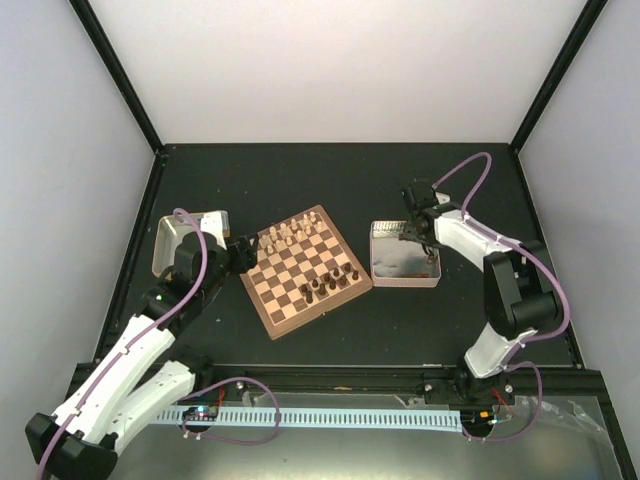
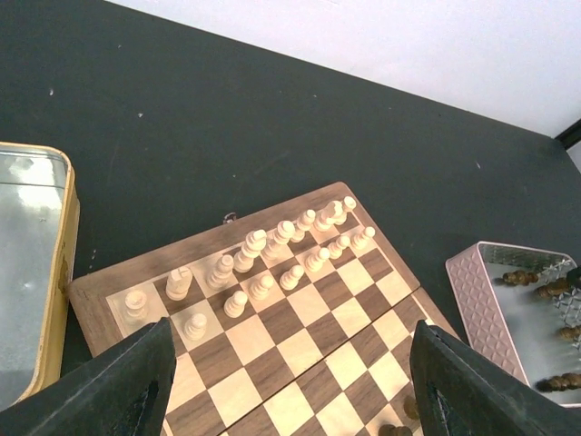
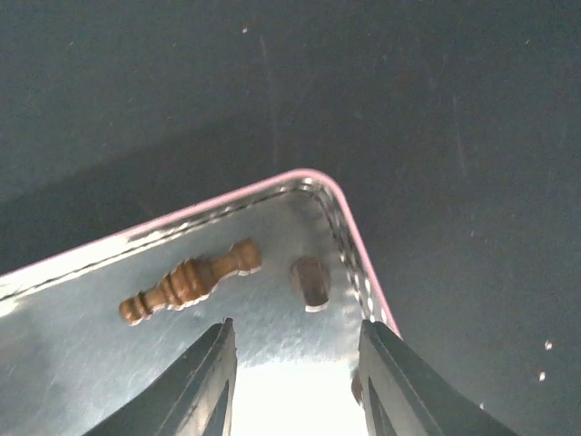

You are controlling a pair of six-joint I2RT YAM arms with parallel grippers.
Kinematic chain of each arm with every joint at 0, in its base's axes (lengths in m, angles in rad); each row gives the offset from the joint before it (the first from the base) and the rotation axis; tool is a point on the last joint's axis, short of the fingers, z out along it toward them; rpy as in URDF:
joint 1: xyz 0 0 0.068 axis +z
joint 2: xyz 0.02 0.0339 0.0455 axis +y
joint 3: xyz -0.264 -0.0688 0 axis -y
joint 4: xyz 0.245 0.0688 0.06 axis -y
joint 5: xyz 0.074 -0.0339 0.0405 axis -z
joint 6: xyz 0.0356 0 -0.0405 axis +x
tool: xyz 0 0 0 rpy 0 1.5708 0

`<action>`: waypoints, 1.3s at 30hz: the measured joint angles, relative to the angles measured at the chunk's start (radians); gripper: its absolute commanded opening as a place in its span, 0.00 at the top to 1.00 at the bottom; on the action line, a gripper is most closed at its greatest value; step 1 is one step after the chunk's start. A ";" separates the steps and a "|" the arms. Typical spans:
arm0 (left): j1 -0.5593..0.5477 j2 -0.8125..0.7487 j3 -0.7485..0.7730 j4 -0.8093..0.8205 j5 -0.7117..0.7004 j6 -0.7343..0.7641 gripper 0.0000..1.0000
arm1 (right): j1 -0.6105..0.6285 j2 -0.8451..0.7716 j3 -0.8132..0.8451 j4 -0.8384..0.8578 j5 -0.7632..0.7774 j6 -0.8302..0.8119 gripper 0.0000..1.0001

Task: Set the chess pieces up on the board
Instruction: Pick up the chess piece from the storage box.

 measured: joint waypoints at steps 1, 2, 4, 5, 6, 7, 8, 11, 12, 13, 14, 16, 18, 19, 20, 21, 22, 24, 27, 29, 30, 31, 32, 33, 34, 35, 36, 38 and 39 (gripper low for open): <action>0.000 0.002 0.000 0.001 0.002 0.000 0.27 | -0.004 0.016 0.011 -0.001 0.011 -0.001 0.66; 0.001 0.003 0.000 0.002 0.005 0.000 0.27 | -0.006 0.029 0.019 0.000 0.021 -0.003 0.68; 0.004 0.005 0.000 0.003 0.011 0.000 0.27 | -0.010 0.053 0.029 0.001 0.033 -0.011 0.71; 0.005 0.005 0.000 0.003 0.013 0.000 0.27 | -0.011 0.064 0.031 0.001 0.037 -0.016 0.73; 0.006 0.005 0.000 0.003 0.015 0.000 0.27 | -0.013 0.076 0.033 0.002 0.042 -0.023 0.75; 0.006 0.005 0.000 0.003 0.016 0.000 0.27 | -0.014 0.082 0.034 0.003 0.042 -0.028 0.75; 0.006 0.005 0.000 0.003 0.018 0.000 0.27 | -0.016 0.090 0.034 0.003 0.042 -0.030 0.75; 0.006 0.005 0.000 0.003 0.020 0.000 0.27 | -0.024 0.113 0.042 0.005 0.043 -0.039 0.76; 0.006 0.005 0.000 0.004 0.021 0.000 0.27 | -0.026 0.117 0.044 0.007 0.043 -0.042 0.76; 0.007 0.005 0.000 0.004 0.021 0.000 0.27 | -0.027 0.119 0.046 0.010 0.044 -0.045 0.76; 0.008 0.005 0.000 0.004 0.022 0.000 0.27 | -0.027 0.121 0.048 0.011 0.044 -0.048 0.76; 0.012 0.005 0.000 0.004 0.023 0.000 0.27 | -0.030 0.127 0.055 0.016 0.046 -0.055 0.78; 0.013 0.005 0.000 0.004 0.024 0.000 0.27 | -0.034 0.140 0.063 0.026 0.047 -0.067 0.81; 0.013 0.005 0.000 0.004 0.024 0.000 0.27 | -0.036 0.146 0.066 0.032 0.046 -0.073 0.83; 0.013 0.005 0.000 0.004 0.024 0.000 0.27 | -0.040 0.154 0.068 0.038 0.045 -0.079 0.85; 0.013 0.006 0.000 0.004 0.025 0.000 0.27 | -0.043 0.162 0.069 0.040 0.042 -0.084 0.87; 0.013 0.006 0.000 0.004 0.025 0.000 0.27 | -0.046 0.169 0.071 0.041 0.039 -0.089 0.89; 0.014 0.005 0.000 0.004 0.027 0.000 0.27 | -0.050 0.176 0.074 0.048 0.033 -0.097 0.92; 0.018 0.005 0.000 0.003 0.028 0.000 0.27 | -0.051 0.174 0.077 0.053 0.026 -0.105 0.96; 0.018 0.005 0.000 0.003 0.029 0.000 0.27 | -0.051 0.169 0.075 0.052 0.017 -0.107 0.98; 0.018 0.005 0.000 0.003 0.029 0.000 0.27 | -0.051 0.163 0.069 0.053 0.011 -0.108 0.98; 0.018 0.005 0.000 0.003 0.031 0.000 0.27 | -0.051 0.151 0.061 0.051 0.002 -0.109 0.98; 0.018 0.005 0.000 0.003 0.031 0.000 0.27 | -0.051 0.137 0.055 0.046 -0.005 -0.109 0.98; 0.018 0.005 0.000 0.003 0.031 -0.001 0.27 | -0.051 0.116 0.048 0.043 -0.014 -0.109 0.98; 0.018 0.005 0.000 0.003 0.031 -0.001 0.27 | -0.051 0.093 0.043 0.039 -0.028 -0.110 0.99; 0.018 0.004 0.000 0.003 0.031 -0.002 0.27 | -0.050 0.067 0.038 0.037 -0.044 -0.111 0.99; 0.018 0.004 0.000 0.003 0.031 -0.005 0.27 | -0.048 0.030 0.032 0.035 -0.065 -0.111 0.99; 0.018 0.002 0.000 0.003 0.031 -0.009 0.27 | -0.037 -0.035 0.028 0.028 -0.101 -0.111 0.99; 0.019 0.002 0.000 0.003 0.031 -0.012 0.27 | -0.028 -0.069 0.028 0.026 -0.120 -0.111 0.99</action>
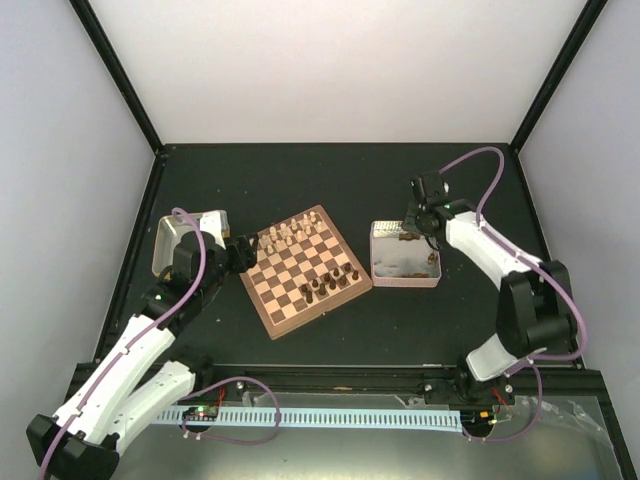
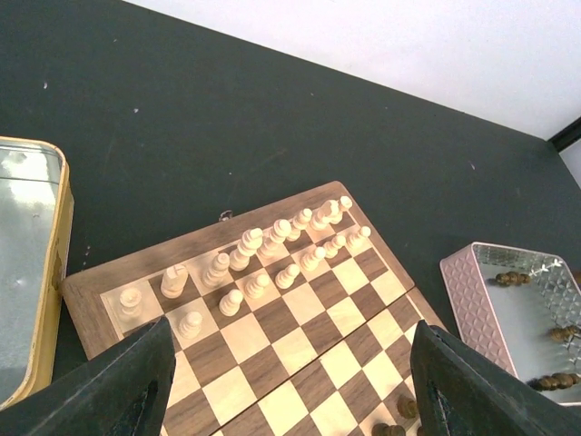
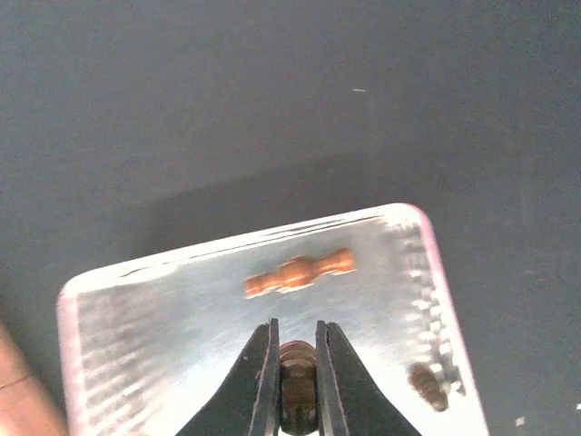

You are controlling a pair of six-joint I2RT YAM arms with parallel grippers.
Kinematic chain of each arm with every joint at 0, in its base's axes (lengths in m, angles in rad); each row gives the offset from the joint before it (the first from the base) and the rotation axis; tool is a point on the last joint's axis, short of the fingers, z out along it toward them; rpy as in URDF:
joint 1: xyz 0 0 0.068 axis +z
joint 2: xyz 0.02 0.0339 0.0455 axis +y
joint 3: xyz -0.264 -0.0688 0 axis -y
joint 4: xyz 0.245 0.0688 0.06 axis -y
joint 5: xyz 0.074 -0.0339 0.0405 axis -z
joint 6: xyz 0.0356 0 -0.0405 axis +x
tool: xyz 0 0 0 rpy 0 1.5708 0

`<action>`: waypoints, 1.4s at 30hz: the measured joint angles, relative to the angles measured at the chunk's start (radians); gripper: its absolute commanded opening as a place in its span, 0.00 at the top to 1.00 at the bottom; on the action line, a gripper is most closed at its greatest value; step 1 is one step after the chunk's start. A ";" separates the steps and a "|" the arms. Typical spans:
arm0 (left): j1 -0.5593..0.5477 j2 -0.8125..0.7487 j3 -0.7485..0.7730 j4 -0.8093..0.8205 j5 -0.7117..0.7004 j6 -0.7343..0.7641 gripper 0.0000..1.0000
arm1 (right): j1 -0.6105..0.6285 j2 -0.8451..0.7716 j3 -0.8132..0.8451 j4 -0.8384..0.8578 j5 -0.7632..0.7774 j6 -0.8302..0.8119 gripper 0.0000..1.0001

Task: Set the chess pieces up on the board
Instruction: Pick up the chess piece from the storage box, then place the chess piece on the chessboard.

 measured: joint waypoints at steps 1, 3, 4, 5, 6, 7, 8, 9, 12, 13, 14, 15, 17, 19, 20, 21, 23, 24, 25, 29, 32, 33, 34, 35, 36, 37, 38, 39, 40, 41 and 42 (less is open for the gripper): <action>0.000 0.000 0.000 0.000 0.000 -0.003 0.27 | 0.013 -0.027 0.000 -0.001 -0.017 0.001 0.99; 0.001 -0.004 0.000 -0.003 -0.001 -0.010 0.27 | 0.054 -0.079 0.000 -0.002 -0.059 0.005 0.99; 0.001 -0.008 0.000 -0.005 -0.005 -0.012 0.27 | 0.091 -0.102 0.000 -0.002 -0.077 0.010 0.99; 0.002 -0.015 0.000 -0.007 -0.010 -0.015 0.27 | 0.125 -0.116 0.000 -0.001 -0.093 0.013 0.99; 0.003 -0.023 0.000 -0.008 -0.014 -0.018 0.27 | 0.169 -0.126 0.002 -0.001 -0.108 0.018 0.99; 0.005 -0.031 0.000 -0.008 -0.019 -0.020 0.27 | 0.217 -0.128 0.006 -0.002 -0.122 0.023 0.99; 0.006 -0.041 0.000 -0.010 -0.027 -0.023 0.27 | 0.267 -0.126 0.013 -0.002 -0.132 0.029 0.99; 0.006 -0.054 0.000 -0.012 -0.039 -0.027 0.27 | 0.312 -0.121 0.021 -0.001 -0.142 0.035 0.99; 0.008 -0.097 0.000 -0.020 -0.069 -0.035 0.27 | 0.472 -0.084 0.072 -0.002 -0.154 0.045 0.99; 0.009 -0.109 0.000 -0.023 -0.081 -0.037 0.27 | 0.511 -0.068 0.092 0.002 -0.153 0.046 0.99; 0.010 -0.125 0.000 -0.027 -0.095 -0.037 0.27 | 0.563 -0.044 0.124 0.001 -0.148 0.046 0.99; 0.011 -0.137 0.000 -0.031 -0.106 -0.038 0.27 | 0.601 -0.021 0.151 0.002 -0.146 0.045 0.99; 0.012 -0.165 0.000 -0.041 -0.136 -0.038 0.26 | 0.672 0.029 0.206 0.005 -0.139 0.042 0.99; 0.012 -0.191 0.000 -0.050 -0.162 -0.040 0.26 | 0.729 0.080 0.253 0.005 -0.122 0.036 0.99; 0.012 -0.204 0.000 -0.056 -0.177 -0.041 0.26 | 0.755 0.107 0.273 0.004 -0.113 0.033 0.99; 0.012 -0.214 0.001 -0.061 -0.190 -0.042 0.26 | 0.774 0.129 0.286 0.005 -0.108 0.029 0.99; 0.012 -0.236 0.001 -0.072 -0.219 -0.048 0.26 | 0.805 0.169 0.299 0.003 -0.094 0.022 0.99; 0.012 -0.246 0.001 -0.075 -0.233 -0.053 0.26 | 0.816 0.187 0.301 0.000 -0.087 0.018 0.99; 0.012 -0.257 0.001 -0.078 -0.246 -0.056 0.26 | 0.824 0.203 0.300 -0.005 -0.082 0.013 0.99; 0.012 -0.278 0.001 -0.089 -0.272 -0.062 0.26 | 0.850 0.255 0.302 -0.021 -0.053 -0.002 0.99; 0.012 -0.285 0.000 -0.092 -0.283 -0.066 0.25 | 0.866 0.275 0.302 -0.033 -0.042 -0.020 0.99; 0.012 -0.286 0.000 -0.095 -0.286 -0.068 0.25 | 0.872 0.279 0.302 -0.034 -0.041 -0.027 0.99; 0.012 -0.286 0.000 -0.096 -0.287 -0.070 0.25 | 0.878 0.282 0.303 -0.034 -0.040 -0.034 0.99; 0.012 -0.286 0.000 -0.096 -0.288 -0.071 0.25 | 0.883 0.285 0.303 -0.035 -0.041 -0.040 0.99; 0.012 -0.286 0.000 -0.096 -0.289 -0.072 0.25 | 0.888 0.288 0.304 -0.037 -0.041 -0.044 0.98; 0.012 -0.286 0.000 -0.096 -0.290 -0.073 0.25 | 0.894 0.293 0.307 -0.038 -0.042 -0.048 0.98; 0.012 -0.286 0.000 -0.096 -0.290 -0.074 0.25 | 0.898 0.299 0.309 -0.037 -0.043 -0.050 0.98; 0.012 -0.286 0.000 -0.096 -0.290 -0.074 0.25 | 0.901 0.305 0.309 -0.037 -0.045 -0.051 0.98; 0.012 -0.286 0.000 -0.096 -0.290 -0.075 0.25 | 0.904 0.311 0.310 -0.039 -0.046 -0.053 0.98; 0.012 -0.286 0.000 -0.096 -0.290 -0.075 0.25 | 0.906 0.319 0.310 -0.040 -0.049 -0.053 0.98; 0.012 -0.286 0.000 -0.096 -0.290 -0.076 0.25 | 0.908 0.325 0.310 -0.043 -0.051 -0.053 0.98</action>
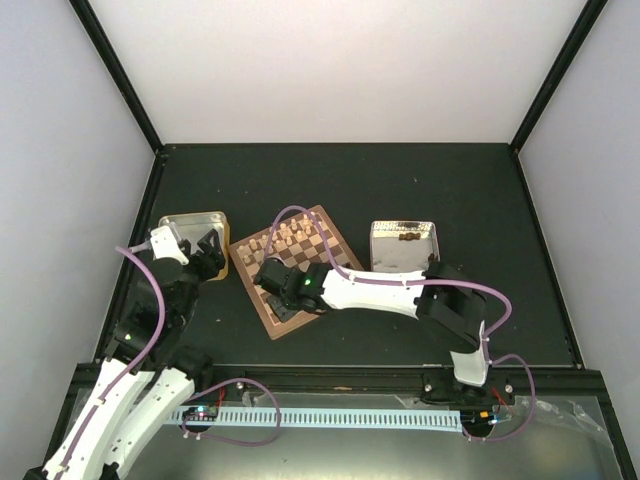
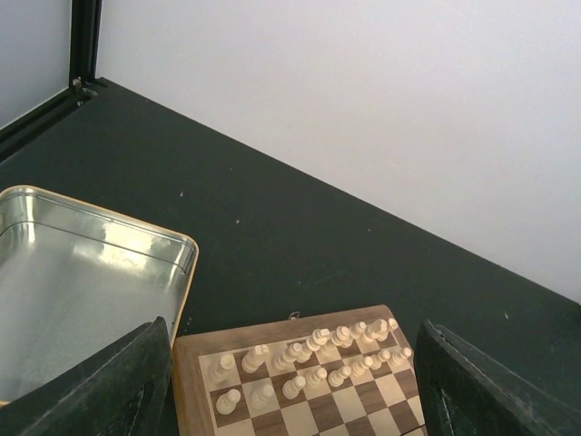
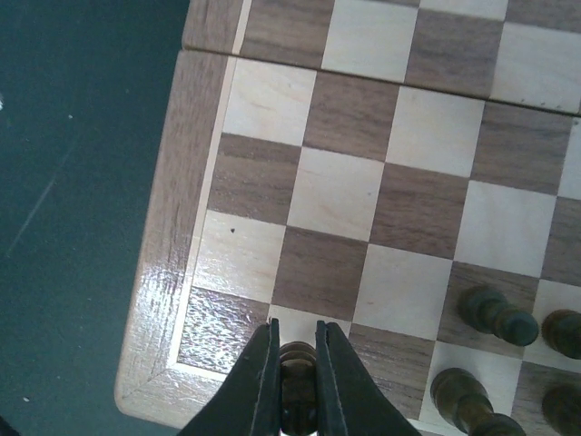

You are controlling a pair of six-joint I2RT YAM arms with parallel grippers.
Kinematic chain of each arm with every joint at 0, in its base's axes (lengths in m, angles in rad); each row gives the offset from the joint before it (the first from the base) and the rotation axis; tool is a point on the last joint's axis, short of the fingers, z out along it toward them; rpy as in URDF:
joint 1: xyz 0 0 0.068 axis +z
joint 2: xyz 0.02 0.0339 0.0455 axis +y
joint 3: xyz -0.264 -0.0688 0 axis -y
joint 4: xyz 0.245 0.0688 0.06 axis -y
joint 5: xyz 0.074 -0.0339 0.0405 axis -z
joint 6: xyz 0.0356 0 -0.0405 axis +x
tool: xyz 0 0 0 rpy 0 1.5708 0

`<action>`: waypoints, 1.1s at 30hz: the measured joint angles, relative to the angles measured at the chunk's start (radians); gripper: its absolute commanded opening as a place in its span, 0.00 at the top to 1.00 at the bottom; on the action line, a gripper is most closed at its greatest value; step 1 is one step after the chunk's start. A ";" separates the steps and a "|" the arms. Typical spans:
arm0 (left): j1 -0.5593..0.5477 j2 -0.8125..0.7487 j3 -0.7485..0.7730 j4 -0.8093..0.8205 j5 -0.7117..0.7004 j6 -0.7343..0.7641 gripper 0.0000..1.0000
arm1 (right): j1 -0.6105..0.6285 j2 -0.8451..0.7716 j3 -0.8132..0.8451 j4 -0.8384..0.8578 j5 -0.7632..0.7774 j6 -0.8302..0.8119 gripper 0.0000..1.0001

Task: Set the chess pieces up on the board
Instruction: Place the chess piece on the chessboard, then pick up the chess piece from the storage box.

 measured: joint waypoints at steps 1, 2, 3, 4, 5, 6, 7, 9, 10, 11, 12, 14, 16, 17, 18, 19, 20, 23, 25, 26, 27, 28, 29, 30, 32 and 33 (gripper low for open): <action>0.000 0.000 0.000 0.000 0.000 0.000 0.25 | 0.002 0.005 0.000 -0.003 -0.002 0.000 0.98; 0.000 0.000 0.000 0.000 0.000 0.000 0.25 | 0.002 0.007 0.000 -0.006 -0.003 0.000 0.98; 0.000 0.000 0.000 0.000 0.000 -0.001 0.25 | 0.002 0.009 0.000 -0.009 -0.005 0.000 0.97; 0.000 0.000 0.000 0.000 0.000 -0.001 0.25 | 0.002 0.010 0.000 -0.010 -0.006 0.000 0.97; 0.000 0.000 0.000 0.000 0.000 -0.002 0.25 | 0.002 0.010 0.000 -0.011 -0.006 0.000 0.97; 0.000 0.000 0.000 0.000 0.000 -0.002 0.25 | 0.002 0.010 0.000 -0.011 -0.007 0.000 0.96; 0.000 0.000 0.000 0.000 0.000 -0.002 0.25 | 0.003 0.010 0.000 -0.011 -0.007 0.000 0.95; 0.000 0.000 0.000 0.000 0.000 -0.003 0.25 | 0.003 0.012 0.000 -0.011 -0.009 0.000 0.94; 0.000 0.000 0.000 0.000 0.000 -0.003 0.25 | 0.003 0.013 0.000 -0.011 -0.010 0.000 0.93; 0.000 0.001 0.000 0.000 0.000 -0.003 0.25 | 0.003 0.014 0.000 -0.010 -0.011 0.000 0.92; 0.000 0.001 0.000 0.000 0.000 -0.003 0.25 | 0.003 0.016 0.000 -0.010 -0.011 0.000 0.90; 0.000 0.001 0.000 0.000 0.000 -0.003 0.24 | 0.003 0.023 0.000 -0.010 -0.011 -0.002 0.86; 0.000 0.002 0.000 0.000 0.000 -0.003 0.25 | 0.003 0.028 0.000 -0.010 -0.011 -0.004 0.81; 0.000 0.002 0.000 0.000 0.000 -0.003 0.25 | 0.003 0.031 0.000 -0.010 -0.011 -0.005 0.79; 0.000 0.002 0.000 0.000 0.000 -0.003 0.25 | 0.003 0.034 0.000 -0.011 -0.012 -0.006 0.77; 0.000 0.002 0.000 0.000 0.000 -0.003 0.25 | 0.003 0.035 0.000 -0.012 -0.012 -0.006 0.75; 0.000 0.002 0.000 0.000 0.000 -0.003 0.24 | 0.003 0.036 0.000 -0.014 -0.014 -0.010 0.73; 0.000 0.006 0.000 0.000 0.000 -0.003 0.24 | 0.003 0.035 0.000 -0.016 -0.017 -0.013 0.69; 0.000 0.010 -0.001 0.000 0.000 -0.003 0.24 | 0.003 0.031 0.000 -0.018 -0.015 -0.012 0.68; 0.000 0.012 -0.001 0.000 0.000 -0.003 0.24 | 0.003 0.025 0.000 -0.021 -0.014 -0.012 0.68; 0.000 0.013 -0.001 0.000 0.000 -0.003 0.24 | 0.003 0.016 0.000 -0.026 -0.010 -0.011 0.68; 0.000 0.014 -0.001 0.000 0.000 -0.003 0.24 | 0.002 0.005 0.001 -0.027 -0.006 -0.011 0.68; 0.000 0.014 -0.001 0.000 0.000 -0.003 0.24 | 0.001 -0.012 0.001 -0.029 -0.002 -0.007 0.68; 0.000 0.014 -0.001 0.000 0.000 -0.003 0.24 | -0.003 -0.034 0.000 -0.031 0.005 -0.003 0.68; 0.000 0.014 -0.001 0.000 0.001 -0.002 0.24 | -0.014 -0.089 -0.005 -0.023 0.019 0.015 0.68; 0.000 0.014 -0.001 0.000 0.001 -0.002 0.24 | -0.027 -0.131 -0.016 -0.015 0.030 0.029 0.68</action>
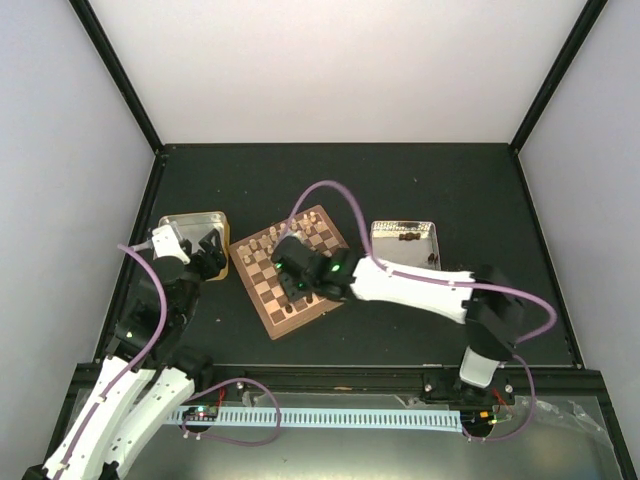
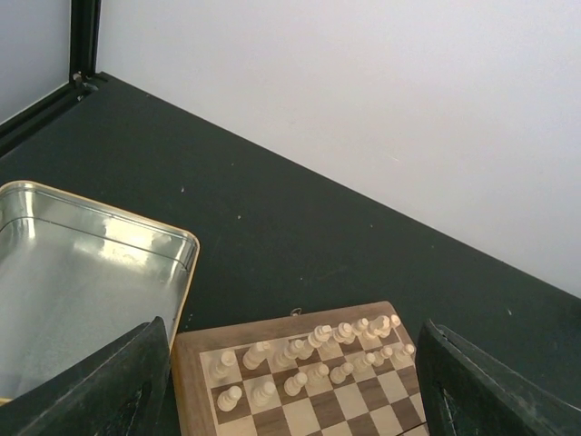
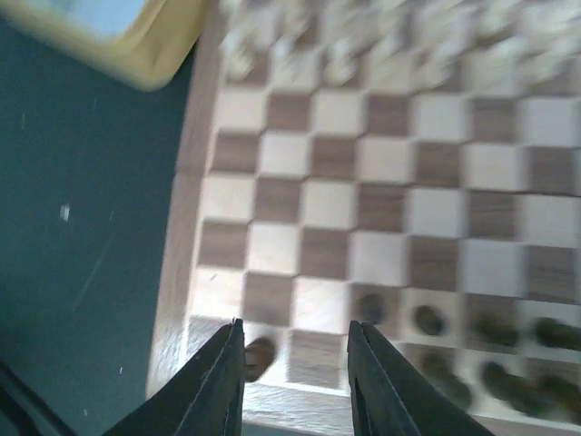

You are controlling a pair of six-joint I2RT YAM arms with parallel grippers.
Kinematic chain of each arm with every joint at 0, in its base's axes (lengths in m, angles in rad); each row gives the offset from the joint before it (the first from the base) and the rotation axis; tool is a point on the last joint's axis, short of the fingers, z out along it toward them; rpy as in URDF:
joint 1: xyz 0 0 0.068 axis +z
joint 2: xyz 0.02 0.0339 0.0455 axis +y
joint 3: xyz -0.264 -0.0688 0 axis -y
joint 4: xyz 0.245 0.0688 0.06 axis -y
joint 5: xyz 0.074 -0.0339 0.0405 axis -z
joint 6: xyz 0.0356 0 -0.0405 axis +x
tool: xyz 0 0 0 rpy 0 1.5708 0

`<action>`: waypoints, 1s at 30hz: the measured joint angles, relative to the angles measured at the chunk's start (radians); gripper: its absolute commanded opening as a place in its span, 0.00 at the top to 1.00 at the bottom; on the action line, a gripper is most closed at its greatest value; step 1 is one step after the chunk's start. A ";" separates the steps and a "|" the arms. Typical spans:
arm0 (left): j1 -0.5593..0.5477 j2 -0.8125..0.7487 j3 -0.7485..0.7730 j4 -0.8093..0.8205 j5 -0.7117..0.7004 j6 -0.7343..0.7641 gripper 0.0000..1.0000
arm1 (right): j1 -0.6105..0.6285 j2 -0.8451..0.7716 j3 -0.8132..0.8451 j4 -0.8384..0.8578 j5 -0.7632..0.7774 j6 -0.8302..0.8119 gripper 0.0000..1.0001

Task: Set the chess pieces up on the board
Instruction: Pick up the chess piece from the storage box.

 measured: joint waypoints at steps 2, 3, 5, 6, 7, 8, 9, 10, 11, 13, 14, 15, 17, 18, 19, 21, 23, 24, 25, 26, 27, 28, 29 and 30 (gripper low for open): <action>0.000 0.000 0.000 0.000 0.003 0.001 0.24 | -0.041 -0.084 -0.030 0.010 0.030 0.029 0.68; 0.000 0.000 0.000 0.001 0.005 0.001 0.24 | -0.070 -0.127 -0.051 0.016 0.047 0.047 0.69; 0.000 0.001 0.000 0.002 0.012 0.002 0.23 | -0.147 -0.203 -0.097 0.014 0.094 0.088 0.69; 0.001 0.003 0.000 0.004 0.017 0.003 0.24 | -0.187 -0.230 -0.119 0.011 0.117 0.108 0.69; 0.001 0.006 0.000 0.007 0.020 0.005 0.24 | -0.232 -0.253 -0.146 0.008 0.138 0.124 0.69; 0.001 0.012 0.000 0.009 0.024 0.006 0.24 | -0.276 -0.269 -0.173 0.002 0.158 0.140 0.70; 0.001 0.018 0.000 0.010 0.029 0.007 0.24 | -0.315 -0.278 -0.199 -0.005 0.177 0.151 0.71; 0.001 0.023 -0.001 0.011 0.032 0.008 0.24 | -0.367 -0.282 -0.232 -0.015 0.198 0.163 0.72; 0.001 0.028 -0.001 0.012 0.034 0.008 0.24 | -0.407 -0.282 -0.259 -0.022 0.214 0.170 0.74; 0.001 0.038 -0.002 0.016 0.040 0.012 0.23 | -0.483 -0.278 -0.316 -0.036 0.239 0.179 0.76; 0.001 0.042 -0.002 0.017 0.043 0.014 0.23 | -0.520 -0.275 -0.344 -0.042 0.246 0.183 0.76; 0.001 0.045 -0.002 0.019 0.046 0.016 0.23 | -0.551 -0.271 -0.366 -0.047 0.251 0.185 0.76; 0.001 0.050 -0.002 0.023 0.048 0.019 0.23 | -0.608 -0.259 -0.397 -0.048 0.254 0.183 0.74; 0.001 0.052 -0.002 0.026 0.050 0.021 0.23 | -0.634 -0.251 -0.406 -0.043 0.253 0.175 0.73; 0.001 0.053 -0.002 0.027 0.051 0.023 0.23 | -0.657 -0.238 -0.409 -0.036 0.249 0.167 0.72; 0.001 0.054 -0.002 0.029 0.055 0.024 0.23 | -0.698 -0.206 -0.407 -0.005 0.237 0.147 0.71; 0.001 0.055 -0.002 0.030 0.057 0.024 0.23 | -0.729 -0.169 -0.398 0.021 0.219 0.137 0.70; 0.001 0.058 -0.002 0.030 0.059 0.024 0.23 | -0.743 -0.146 -0.391 0.041 0.210 0.134 0.70; 0.001 0.060 -0.002 0.030 0.061 0.024 0.23 | -0.753 -0.127 -0.384 0.058 0.204 0.135 0.71; 0.001 0.062 -0.002 0.029 0.064 0.024 0.23 | -0.763 -0.106 -0.372 0.071 0.197 0.138 0.71; 0.001 0.064 -0.002 0.030 0.065 0.024 0.23 | -0.771 -0.085 -0.357 0.082 0.191 0.143 0.71; 0.001 0.065 -0.002 0.030 0.068 0.024 0.23 | -0.776 -0.068 -0.344 0.090 0.188 0.148 0.71; 0.001 0.065 -0.002 0.030 0.069 0.024 0.23 | -0.782 -0.043 -0.322 0.099 0.187 0.158 0.71; 0.001 0.065 -0.002 0.030 0.071 0.024 0.23 | -0.787 -0.021 -0.298 0.110 0.187 0.167 0.71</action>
